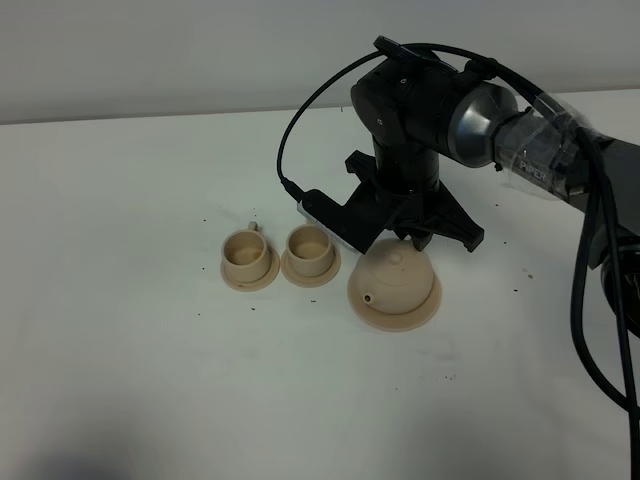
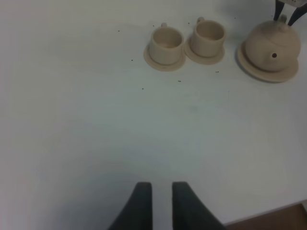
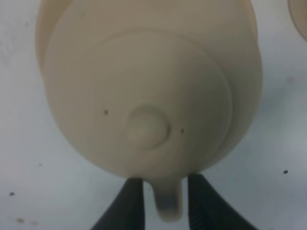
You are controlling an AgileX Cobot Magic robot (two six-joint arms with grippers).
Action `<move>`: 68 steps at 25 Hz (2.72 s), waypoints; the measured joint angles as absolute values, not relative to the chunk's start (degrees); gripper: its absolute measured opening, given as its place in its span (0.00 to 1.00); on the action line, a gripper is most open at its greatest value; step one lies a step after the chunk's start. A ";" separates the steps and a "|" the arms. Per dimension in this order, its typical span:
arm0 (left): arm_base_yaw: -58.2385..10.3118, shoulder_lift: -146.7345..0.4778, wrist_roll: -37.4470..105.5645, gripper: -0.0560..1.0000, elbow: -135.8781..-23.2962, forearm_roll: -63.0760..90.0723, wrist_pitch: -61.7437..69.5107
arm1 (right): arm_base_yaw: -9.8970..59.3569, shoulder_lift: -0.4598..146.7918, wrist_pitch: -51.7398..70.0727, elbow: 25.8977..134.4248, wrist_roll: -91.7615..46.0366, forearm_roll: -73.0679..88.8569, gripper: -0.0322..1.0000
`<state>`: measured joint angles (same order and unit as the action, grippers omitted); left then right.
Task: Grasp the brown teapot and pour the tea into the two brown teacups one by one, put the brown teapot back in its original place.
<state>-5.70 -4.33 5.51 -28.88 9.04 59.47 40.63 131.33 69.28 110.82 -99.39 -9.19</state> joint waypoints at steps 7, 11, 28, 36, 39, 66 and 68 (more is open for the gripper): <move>-5.70 -4.33 5.44 0.17 -28.88 9.04 59.47 | 40.63 131.33 69.28 110.82 -99.57 -9.02 0.26; -5.70 -4.33 5.44 0.17 -28.88 9.04 59.47 | 40.63 131.33 69.28 110.82 -99.57 -8.96 0.26; -5.70 -4.33 5.44 0.17 -28.88 9.04 59.47 | 40.63 131.47 69.28 110.82 -99.62 -9.07 0.26; -5.70 -4.33 5.44 0.17 -28.88 9.04 59.47 | 40.63 131.47 69.28 110.82 -99.62 -9.34 0.26; -5.70 -4.33 5.44 0.17 -28.88 9.04 59.47 | 40.63 131.42 69.28 110.82 -99.24 -9.85 0.26; -5.70 -4.33 5.49 0.17 -28.88 9.04 59.47 | 40.63 130.98 68.97 110.82 -98.31 -10.76 0.26; -5.70 -4.33 5.49 0.17 -28.88 9.04 59.47 | 40.63 130.98 68.97 110.82 -98.31 -10.57 0.26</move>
